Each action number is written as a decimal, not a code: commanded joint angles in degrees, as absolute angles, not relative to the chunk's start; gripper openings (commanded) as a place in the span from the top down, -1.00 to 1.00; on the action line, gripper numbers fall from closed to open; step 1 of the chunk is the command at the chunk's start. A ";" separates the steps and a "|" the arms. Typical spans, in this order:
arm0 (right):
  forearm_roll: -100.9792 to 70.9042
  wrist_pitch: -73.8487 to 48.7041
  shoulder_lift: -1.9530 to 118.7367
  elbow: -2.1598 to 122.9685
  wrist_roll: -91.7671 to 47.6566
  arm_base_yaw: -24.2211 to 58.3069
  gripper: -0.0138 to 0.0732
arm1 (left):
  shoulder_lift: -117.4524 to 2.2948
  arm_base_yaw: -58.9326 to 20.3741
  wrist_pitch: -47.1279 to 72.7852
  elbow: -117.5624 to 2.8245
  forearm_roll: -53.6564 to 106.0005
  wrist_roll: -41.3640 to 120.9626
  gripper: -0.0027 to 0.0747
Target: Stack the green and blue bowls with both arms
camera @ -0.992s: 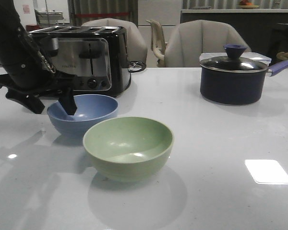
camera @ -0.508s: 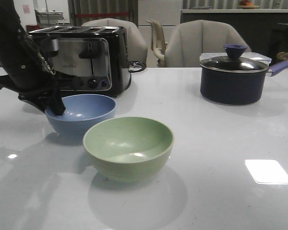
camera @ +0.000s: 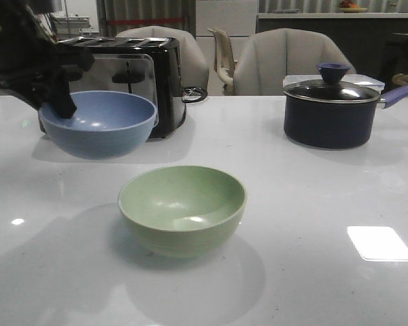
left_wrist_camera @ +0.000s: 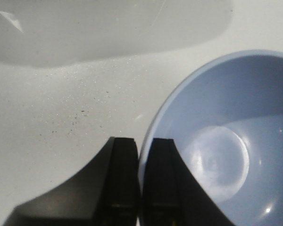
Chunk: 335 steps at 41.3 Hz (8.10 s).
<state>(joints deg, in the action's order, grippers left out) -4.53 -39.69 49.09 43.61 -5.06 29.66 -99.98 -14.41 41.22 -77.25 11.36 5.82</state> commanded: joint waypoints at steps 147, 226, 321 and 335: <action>-4.31 -36.50 48.91 45.17 -5.41 29.67 -0.01 | -46.31 -32.21 34.67 -47.57 4.43 5.99 0.22; -4.31 -36.52 48.91 45.17 -5.41 29.67 0.60 | -2.50 -2.66 1.48 -6.50 7.19 5.99 0.67; -1.98 -33.34 42.86 40.27 -5.41 24.04 0.60 | 1.45 -1.31 -4.67 1.46 2.54 1.07 0.67; -1.22 -11.74 17.13 16.60 -5.41 7.12 0.60 | 1.45 -1.31 -4.67 1.46 2.54 1.07 0.67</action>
